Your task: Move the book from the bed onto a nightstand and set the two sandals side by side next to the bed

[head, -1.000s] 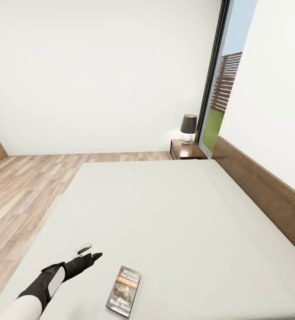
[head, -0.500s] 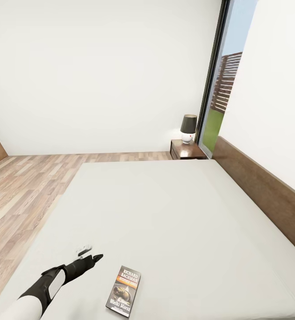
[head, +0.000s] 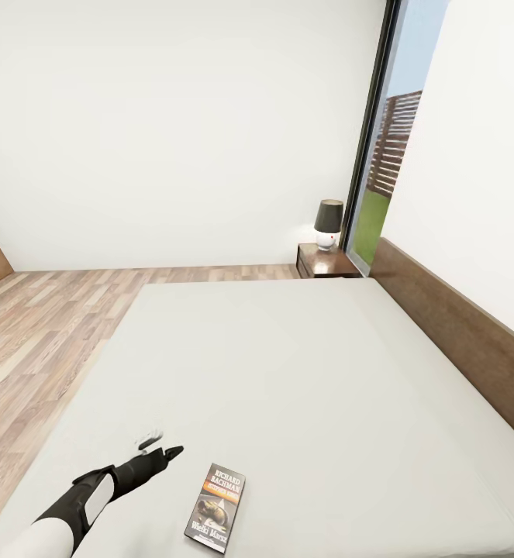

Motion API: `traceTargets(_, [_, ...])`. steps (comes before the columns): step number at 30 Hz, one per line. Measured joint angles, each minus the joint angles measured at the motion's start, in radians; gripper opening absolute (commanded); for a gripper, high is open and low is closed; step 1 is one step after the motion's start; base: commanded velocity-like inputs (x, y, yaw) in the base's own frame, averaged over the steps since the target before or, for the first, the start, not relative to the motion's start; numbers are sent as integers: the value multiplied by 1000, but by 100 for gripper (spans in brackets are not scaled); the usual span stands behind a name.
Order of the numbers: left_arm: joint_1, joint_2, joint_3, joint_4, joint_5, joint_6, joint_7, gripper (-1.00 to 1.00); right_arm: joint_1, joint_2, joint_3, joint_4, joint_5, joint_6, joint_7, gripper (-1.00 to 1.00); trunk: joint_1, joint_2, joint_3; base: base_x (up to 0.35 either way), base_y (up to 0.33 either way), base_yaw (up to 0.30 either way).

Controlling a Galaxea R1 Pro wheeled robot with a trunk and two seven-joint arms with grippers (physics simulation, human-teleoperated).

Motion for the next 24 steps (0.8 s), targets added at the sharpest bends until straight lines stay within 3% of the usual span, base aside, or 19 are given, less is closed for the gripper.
traceTargets(7, [1,-1,2,5,0,2,-23,100,0,-1,0,0,0,0,0,100,0,0,0,0,0,0])
traceTargets(14, [1,1,3,7,2,4,-102,100,0,1,1,0,0,0,0,100,0,0,0,0,0,0])
traceTargets(24, [1,3,4,6,11,10,-153,100,0,2,1,0,1,0,0,100,0,0,0,0,0,0])
